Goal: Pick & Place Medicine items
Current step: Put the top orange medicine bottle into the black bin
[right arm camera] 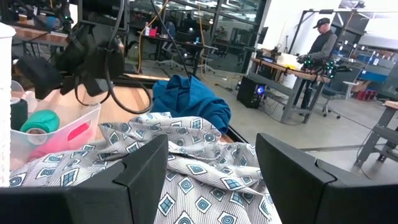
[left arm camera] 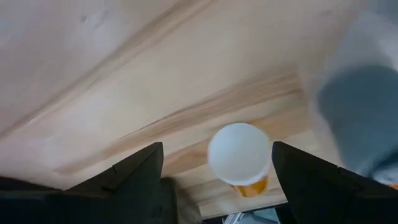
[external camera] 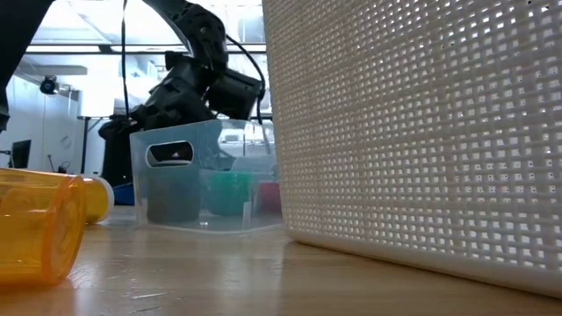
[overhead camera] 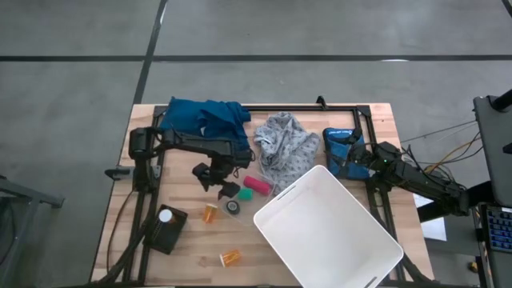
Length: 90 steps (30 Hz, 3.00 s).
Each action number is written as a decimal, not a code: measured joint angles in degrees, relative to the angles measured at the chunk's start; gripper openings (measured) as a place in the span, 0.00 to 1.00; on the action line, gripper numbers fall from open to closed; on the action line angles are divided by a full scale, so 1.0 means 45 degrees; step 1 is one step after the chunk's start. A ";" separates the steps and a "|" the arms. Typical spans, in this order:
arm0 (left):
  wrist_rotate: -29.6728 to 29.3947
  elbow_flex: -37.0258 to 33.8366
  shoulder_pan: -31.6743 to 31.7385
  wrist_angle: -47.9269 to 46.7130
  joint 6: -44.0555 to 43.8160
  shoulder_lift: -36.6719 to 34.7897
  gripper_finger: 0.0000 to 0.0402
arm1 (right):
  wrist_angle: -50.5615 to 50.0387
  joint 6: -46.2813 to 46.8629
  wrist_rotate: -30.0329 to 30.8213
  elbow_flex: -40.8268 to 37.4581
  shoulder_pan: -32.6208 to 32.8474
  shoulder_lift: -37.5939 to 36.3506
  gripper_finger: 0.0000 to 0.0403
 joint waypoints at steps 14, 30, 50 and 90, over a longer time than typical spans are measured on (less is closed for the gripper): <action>0.0675 -0.1342 -0.0005 -0.0008 -0.0146 -0.0086 0.77 | 0.0000 0.0002 0.0000 0.0002 -0.0005 0.0000 0.60; 0.0821 -0.3440 -0.0564 0.0735 -0.2339 -0.2470 0.77 | 0.0000 0.0014 0.0000 0.0000 -0.0005 -0.0005 0.60; 0.0188 -0.3577 -0.0743 0.2204 -0.4678 -0.3985 0.77 | 0.0000 0.0009 0.0000 0.0004 0.0000 0.0000 0.60; 0.2234 -0.4643 -0.0612 0.4300 -0.4830 -0.2861 0.77 | 0.0000 0.0000 0.0000 0.0003 0.0003 0.0000 0.60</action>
